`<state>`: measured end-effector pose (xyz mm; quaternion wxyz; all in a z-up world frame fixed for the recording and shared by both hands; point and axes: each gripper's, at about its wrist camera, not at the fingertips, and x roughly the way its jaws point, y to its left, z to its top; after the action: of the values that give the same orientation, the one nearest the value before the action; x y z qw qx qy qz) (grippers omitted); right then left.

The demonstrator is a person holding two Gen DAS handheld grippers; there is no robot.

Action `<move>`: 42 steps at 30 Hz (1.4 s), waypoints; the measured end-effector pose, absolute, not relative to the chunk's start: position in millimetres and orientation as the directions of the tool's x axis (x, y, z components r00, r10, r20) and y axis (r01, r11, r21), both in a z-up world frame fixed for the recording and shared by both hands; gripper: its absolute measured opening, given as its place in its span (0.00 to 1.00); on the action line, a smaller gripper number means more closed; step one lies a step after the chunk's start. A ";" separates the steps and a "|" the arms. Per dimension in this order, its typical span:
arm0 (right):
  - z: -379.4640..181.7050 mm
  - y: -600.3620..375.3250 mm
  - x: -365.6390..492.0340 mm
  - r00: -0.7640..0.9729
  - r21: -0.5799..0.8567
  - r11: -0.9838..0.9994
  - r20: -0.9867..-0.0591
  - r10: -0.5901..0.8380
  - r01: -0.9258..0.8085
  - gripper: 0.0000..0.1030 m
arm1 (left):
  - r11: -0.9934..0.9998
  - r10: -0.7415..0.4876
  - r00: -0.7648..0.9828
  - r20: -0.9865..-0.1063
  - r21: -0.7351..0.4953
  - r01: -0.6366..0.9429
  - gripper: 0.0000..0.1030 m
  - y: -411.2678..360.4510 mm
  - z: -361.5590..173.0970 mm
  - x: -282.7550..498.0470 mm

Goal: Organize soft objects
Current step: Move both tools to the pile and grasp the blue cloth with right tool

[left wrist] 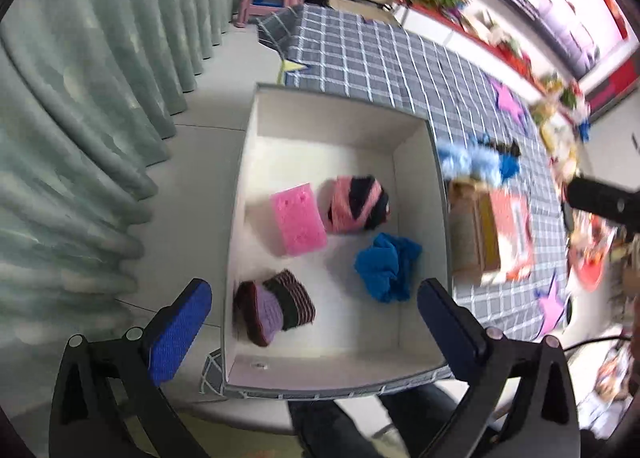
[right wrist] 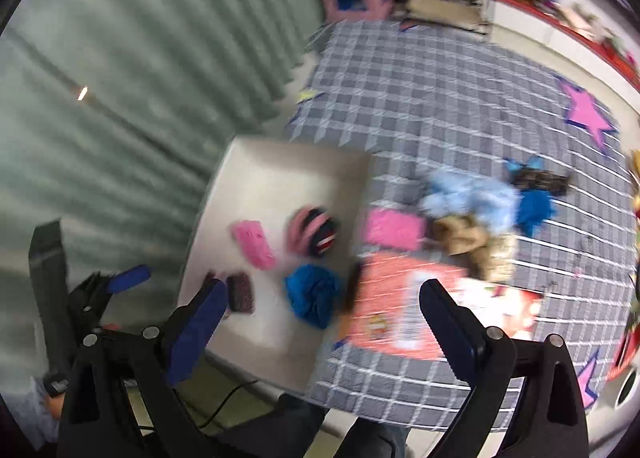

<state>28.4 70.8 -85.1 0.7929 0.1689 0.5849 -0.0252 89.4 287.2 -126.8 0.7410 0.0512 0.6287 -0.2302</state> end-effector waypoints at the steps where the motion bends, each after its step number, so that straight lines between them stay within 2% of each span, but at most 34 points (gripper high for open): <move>1: -83.9 59.1 26.0 0.318 0.236 0.935 -0.937 0.147 0.265 0.95 | 0.895 -0.288 0.099 -0.952 -0.231 0.382 1.00 289.4 -125.1 95.9; 6: -93.9 -11.8 -2.5 0.294 0.226 0.860 -0.951 0.094 0.457 0.95 | 0.903 -0.306 0.058 -0.950 -0.271 0.334 1.00 283.8 -121.0 114.4; 13: -148.2 -91.6 -63.4 0.165 0.185 0.698 -0.982 0.096 0.692 0.95 | 0.843 -0.319 -0.020 -0.947 -0.294 0.451 1.00 203.2 -110.3 105.2; 18: -175.6 -126.9 -76.6 0.160 0.208 0.652 -0.978 0.133 0.730 0.95 | 0.795 -0.304 -0.078 -0.950 -0.298 0.529 1.00 125.5 -108.4 101.1; 25: -216.5 -182.9 -33.3 0.209 0.279 0.597 -0.960 0.185 0.752 0.95 | 0.823 -0.292 -0.227 -0.929 -0.365 0.436 1.00 20.5 -133.0 126.2; 29: -242.6 -206.7 -1.8 0.253 0.331 0.567 -0.943 0.214 0.754 0.95 | 0.872 -0.223 -0.242 -0.944 -0.305 0.383 1.00 -14.1 -159.1 133.7; 34: -289.9 -224.9 39.1 0.251 0.373 0.530 -0.924 0.290 0.761 0.95 | 0.931 -0.136 -0.327 -0.935 -0.233 0.280 1.00 -37.0 -217.9 140.5; 35: -298.3 -226.4 41.7 0.247 0.378 0.520 -0.920 0.305 0.766 0.91 | 0.938 -0.115 -0.326 -0.938 -0.211 0.276 1.00 -40.0 -226.0 139.6; 36: -304.0 -227.8 43.4 0.248 0.388 0.511 -0.914 0.321 0.767 0.72 | 0.943 -0.091 -0.329 -0.940 -0.188 0.275 1.00 -43.6 -234.4 138.8; 37: -312.9 -229.4 43.3 0.248 0.407 0.497 -0.901 0.356 0.766 0.36 | 0.946 -0.063 -0.345 -0.936 -0.166 0.277 1.00 -48.3 -246.6 137.0; 38: -319.9 -230.0 41.8 0.244 0.425 0.484 -0.887 0.393 0.765 0.27 | 0.949 -0.045 -0.361 -0.932 -0.153 0.277 1.00 -51.8 -254.9 135.5; 40: -325.8 -233.9 30.5 0.258 0.465 0.466 -0.860 0.441 0.753 0.26 | 0.954 -0.017 -0.393 -0.919 -0.133 0.269 1.00 -58.1 -271.8 133.0; 42: -320.9 -239.1 19.4 0.249 0.453 0.492 -0.870 0.425 0.743 0.26 | 0.963 -0.005 -0.414 -0.910 -0.117 0.244 1.00 -60.5 -284.2 132.9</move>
<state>19.4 -239.1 -320.9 0.6222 0.4872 0.5992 -0.1279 132.9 -60.5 -284.2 0.5367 0.0718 0.8326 -0.1163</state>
